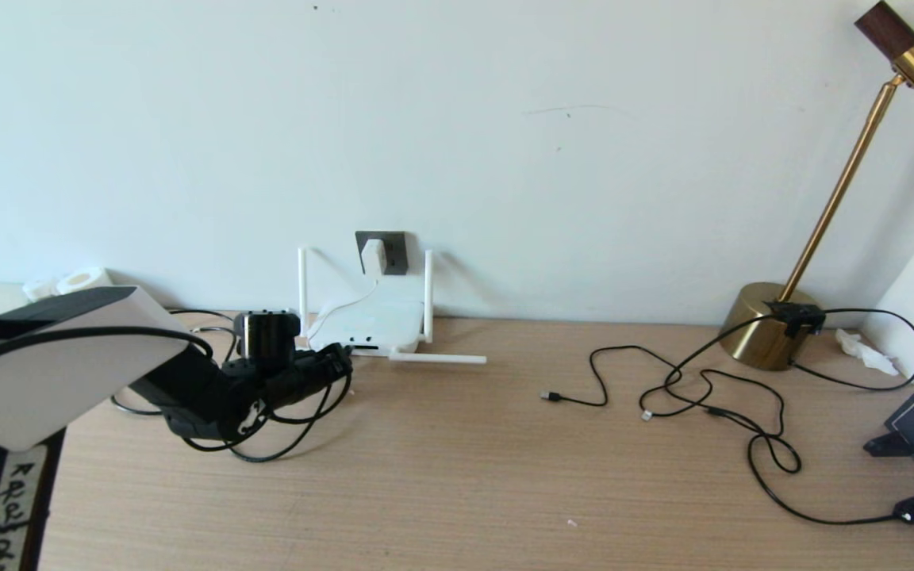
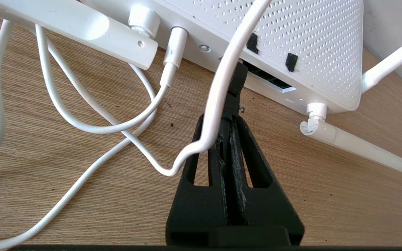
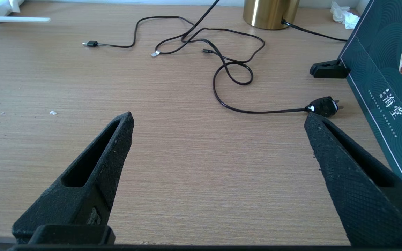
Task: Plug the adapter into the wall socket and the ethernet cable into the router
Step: Plug cable into router interface
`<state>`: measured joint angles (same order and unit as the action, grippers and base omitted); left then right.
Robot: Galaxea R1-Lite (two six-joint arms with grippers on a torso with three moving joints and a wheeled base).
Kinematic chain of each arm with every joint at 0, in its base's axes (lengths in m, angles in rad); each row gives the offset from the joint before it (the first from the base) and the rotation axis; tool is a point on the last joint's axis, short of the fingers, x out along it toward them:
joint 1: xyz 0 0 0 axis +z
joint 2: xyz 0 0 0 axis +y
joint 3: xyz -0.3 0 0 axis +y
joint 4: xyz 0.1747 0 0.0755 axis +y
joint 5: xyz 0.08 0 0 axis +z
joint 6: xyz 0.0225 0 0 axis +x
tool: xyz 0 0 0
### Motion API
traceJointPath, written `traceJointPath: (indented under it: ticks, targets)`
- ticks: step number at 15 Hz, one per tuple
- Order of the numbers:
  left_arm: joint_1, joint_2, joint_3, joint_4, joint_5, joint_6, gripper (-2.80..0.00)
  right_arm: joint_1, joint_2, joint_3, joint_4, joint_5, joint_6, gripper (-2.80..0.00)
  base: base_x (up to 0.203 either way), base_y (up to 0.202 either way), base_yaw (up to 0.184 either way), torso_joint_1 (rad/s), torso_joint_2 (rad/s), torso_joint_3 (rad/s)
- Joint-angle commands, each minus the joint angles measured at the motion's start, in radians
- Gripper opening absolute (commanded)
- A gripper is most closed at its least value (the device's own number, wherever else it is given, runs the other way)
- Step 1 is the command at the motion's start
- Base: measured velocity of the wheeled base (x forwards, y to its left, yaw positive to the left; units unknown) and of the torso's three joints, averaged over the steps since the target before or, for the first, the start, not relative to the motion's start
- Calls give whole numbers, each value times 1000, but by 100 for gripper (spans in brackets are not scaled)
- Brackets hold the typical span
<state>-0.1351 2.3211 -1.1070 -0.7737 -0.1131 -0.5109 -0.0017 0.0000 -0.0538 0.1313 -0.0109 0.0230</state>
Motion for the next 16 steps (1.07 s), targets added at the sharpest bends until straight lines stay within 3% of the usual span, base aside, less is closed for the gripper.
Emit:
traceJointPath:
  ticks: [1, 16]
  targets:
    - [0, 4, -7, -2, 0, -3, -280, 0, 2, 0, 1, 0, 0, 0, 0, 0, 0, 0, 0, 0]
    - [-8, 23, -56, 47, 0, -3, -280, 0, 2, 0, 1, 0, 0, 0, 0, 0, 0, 0, 0, 0]
